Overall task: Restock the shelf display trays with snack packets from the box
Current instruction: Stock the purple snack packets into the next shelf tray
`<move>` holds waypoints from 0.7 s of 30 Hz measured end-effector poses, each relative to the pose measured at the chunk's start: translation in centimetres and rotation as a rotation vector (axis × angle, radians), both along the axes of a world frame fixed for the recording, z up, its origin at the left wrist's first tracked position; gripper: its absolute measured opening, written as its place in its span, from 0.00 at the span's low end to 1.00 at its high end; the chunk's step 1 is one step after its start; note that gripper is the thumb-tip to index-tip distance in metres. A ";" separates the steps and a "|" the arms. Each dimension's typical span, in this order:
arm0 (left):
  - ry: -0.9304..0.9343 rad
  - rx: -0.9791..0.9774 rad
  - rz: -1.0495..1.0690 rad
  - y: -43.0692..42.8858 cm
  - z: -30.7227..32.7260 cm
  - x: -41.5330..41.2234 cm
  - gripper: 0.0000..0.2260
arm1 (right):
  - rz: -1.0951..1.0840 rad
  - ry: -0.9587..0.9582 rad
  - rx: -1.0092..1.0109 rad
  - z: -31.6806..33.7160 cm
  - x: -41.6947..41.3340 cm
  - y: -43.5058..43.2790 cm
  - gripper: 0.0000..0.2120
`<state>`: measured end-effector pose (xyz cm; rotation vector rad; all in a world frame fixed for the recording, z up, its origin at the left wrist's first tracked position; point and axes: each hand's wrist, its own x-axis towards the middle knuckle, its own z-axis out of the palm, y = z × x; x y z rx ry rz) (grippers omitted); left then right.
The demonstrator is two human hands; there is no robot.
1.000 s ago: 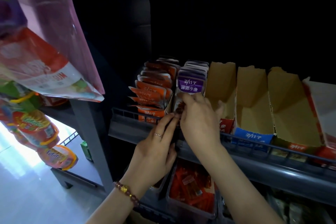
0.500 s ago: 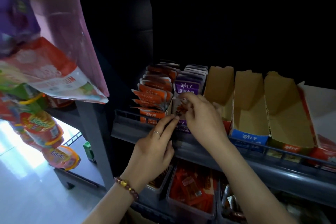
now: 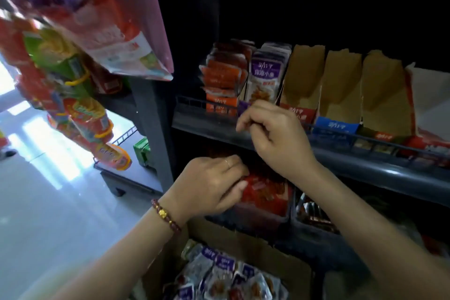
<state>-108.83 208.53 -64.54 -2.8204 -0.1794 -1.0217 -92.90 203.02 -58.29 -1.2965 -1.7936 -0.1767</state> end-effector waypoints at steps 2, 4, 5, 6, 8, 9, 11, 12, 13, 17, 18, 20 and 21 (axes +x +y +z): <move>0.067 0.001 -0.056 -1.5 -0.9 -1.3 0.21 | 0.053 -0.195 0.001 -1.8 -1.2 -1.2 0.10; 0.134 0.006 -0.080 -3.0 -1.8 -2.6 0.24 | 0.128 -0.296 -0.046 -3.6 -2.5 -2.2 0.09; 0.153 0.009 -0.099 -3.7 -2.3 -3.3 0.23 | 0.165 -0.320 -0.084 -4.5 -3.2 -2.7 0.09; 0.169 0.000 -0.128 -4.4 -2.7 -4.1 0.23 | 0.197 -0.336 -0.136 -5.5 -3.8 -3.3 0.09; 0.198 -0.027 -0.195 -6.1 -4.1 -6.2 0.24 | 0.255 -0.341 -0.273 -8.5 -4.9 -4.9 0.09; 0.221 -0.046 -0.218 -6.8 -5.2 -7.3 0.24 | 0.283 -0.323 -0.355 -10.5 -5.3 -5.6 0.09; 0.258 -0.095 -0.238 -8.3 -7.6 -9.8 0.25 | 0.336 -0.287 -0.548 -15.1 -6.3 -7.2 0.08; 0.290 -0.129 -0.232 -8.9 -8.7 -11.2 0.24 | 0.371 -0.306 -0.655 -17.5 -6.8 -8.0 0.08; 0.327 -0.170 -0.213 -9.4 -9.7 -12.5 0.24 | 0.419 -0.377 -0.768 -19.9 -7.3 -8.7 0.07; 0.453 -0.333 -0.020 -9.6 -13.7 -16.9 0.23 | 0.557 -0.925 -1.146 -28.5 -9.1 -10.9 0.08; 0.474 -0.363 0.039 -9.5 -14.5 -17.7 0.21 | 0.542 -1.001 -1.231 -30.3 -9.6 -11.2 0.08; 0.499 -0.429 0.138 -9.0 -15.9 -19.2 0.17 | 0.487 -1.047 -1.371 -33.7 -10.5 -11.2 0.07; 0.505 -0.469 0.181 -8.8 -16.5 -19.8 0.16 | 0.456 -1.036 -1.414 -35.2 -11.0 -11.0 0.08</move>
